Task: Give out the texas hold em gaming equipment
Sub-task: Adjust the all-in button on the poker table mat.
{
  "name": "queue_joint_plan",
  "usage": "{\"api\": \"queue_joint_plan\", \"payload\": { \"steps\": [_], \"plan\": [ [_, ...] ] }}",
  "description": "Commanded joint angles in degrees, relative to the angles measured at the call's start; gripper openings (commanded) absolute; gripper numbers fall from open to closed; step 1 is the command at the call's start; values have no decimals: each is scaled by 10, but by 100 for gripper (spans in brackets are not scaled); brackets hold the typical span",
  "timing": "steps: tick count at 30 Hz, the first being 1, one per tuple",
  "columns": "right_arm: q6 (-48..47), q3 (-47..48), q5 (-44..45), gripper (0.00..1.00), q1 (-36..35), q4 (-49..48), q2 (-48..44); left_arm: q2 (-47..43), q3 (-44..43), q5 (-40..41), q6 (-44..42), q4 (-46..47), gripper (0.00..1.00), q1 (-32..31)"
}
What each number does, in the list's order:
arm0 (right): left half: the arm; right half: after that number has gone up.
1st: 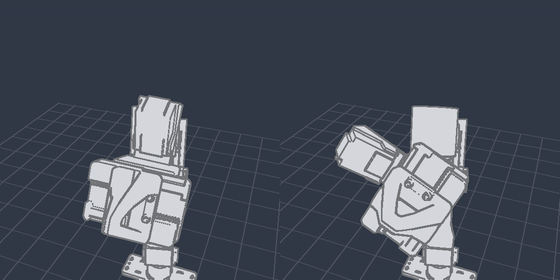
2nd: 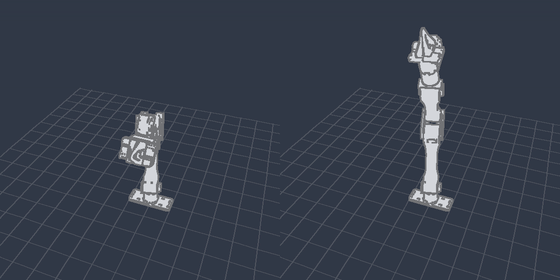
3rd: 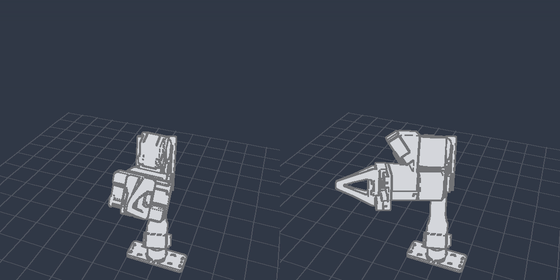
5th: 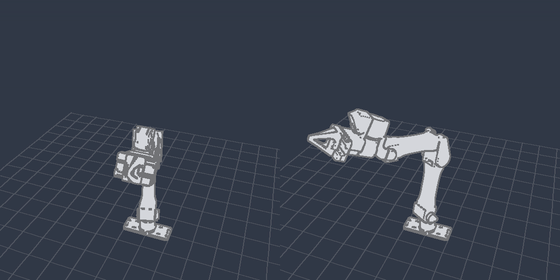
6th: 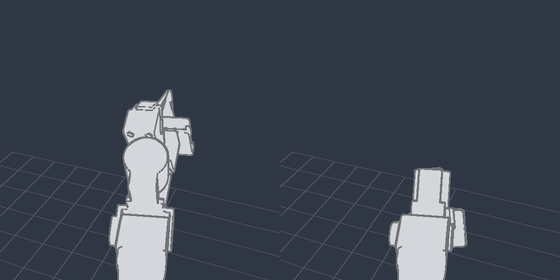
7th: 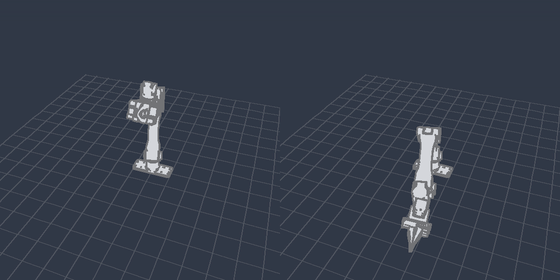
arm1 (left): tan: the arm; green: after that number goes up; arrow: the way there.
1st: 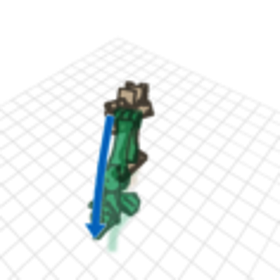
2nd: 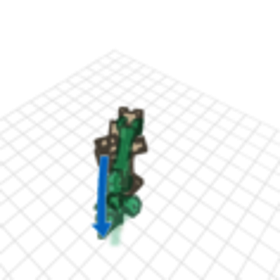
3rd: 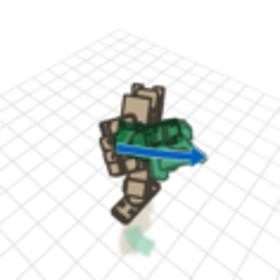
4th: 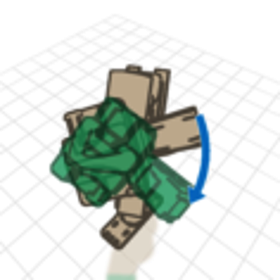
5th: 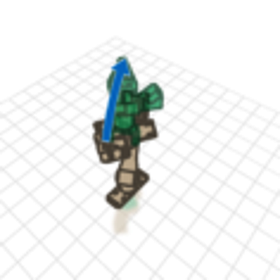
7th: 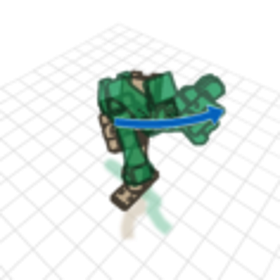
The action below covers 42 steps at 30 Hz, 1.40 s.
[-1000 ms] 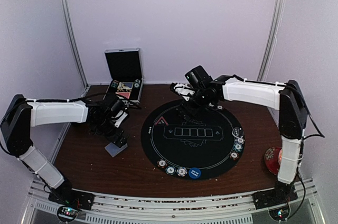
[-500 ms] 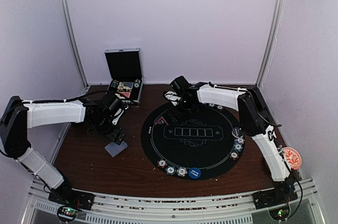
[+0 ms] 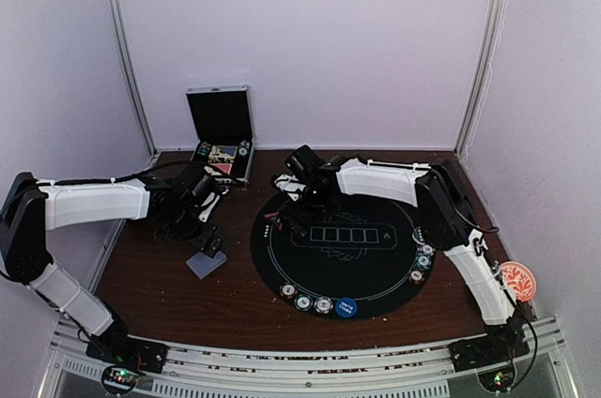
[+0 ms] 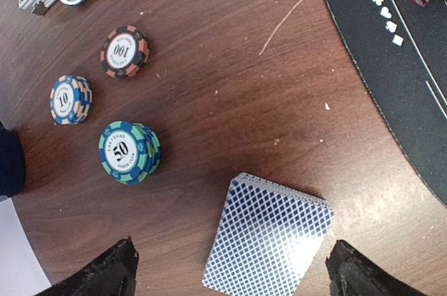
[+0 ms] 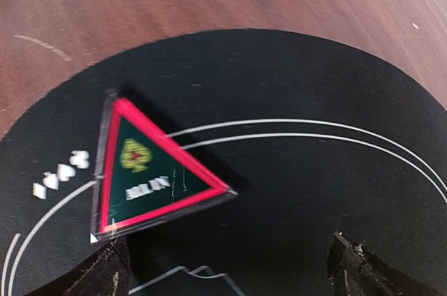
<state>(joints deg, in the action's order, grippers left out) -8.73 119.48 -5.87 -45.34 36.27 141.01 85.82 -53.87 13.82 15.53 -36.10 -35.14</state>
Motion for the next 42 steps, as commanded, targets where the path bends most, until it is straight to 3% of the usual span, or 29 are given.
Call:
{"api": "queue_joint_plan", "payload": {
  "steps": [1, 10, 21, 33, 42],
  "plan": [
    [-15, -6, -24, 100, -19, 7, -9, 0, 3, -12, 4, 11, 98, 4],
    [8, -15, -90, 100, -10, -10, -67, -12, 13, 5, 10, 16, 98, 5],
    [47, 80, -171, 100, 19, -31, 27, -19, 24, 2, 5, 27, 98, 6],
    [26, 63, -232, 100, 4, -15, 62, -13, 28, -9, 1, 29, 98, 5],
    [11, 2, -304, 95, -17, 14, 14, -8, 27, -10, -2, 30, 98, 6]
  ]
}}
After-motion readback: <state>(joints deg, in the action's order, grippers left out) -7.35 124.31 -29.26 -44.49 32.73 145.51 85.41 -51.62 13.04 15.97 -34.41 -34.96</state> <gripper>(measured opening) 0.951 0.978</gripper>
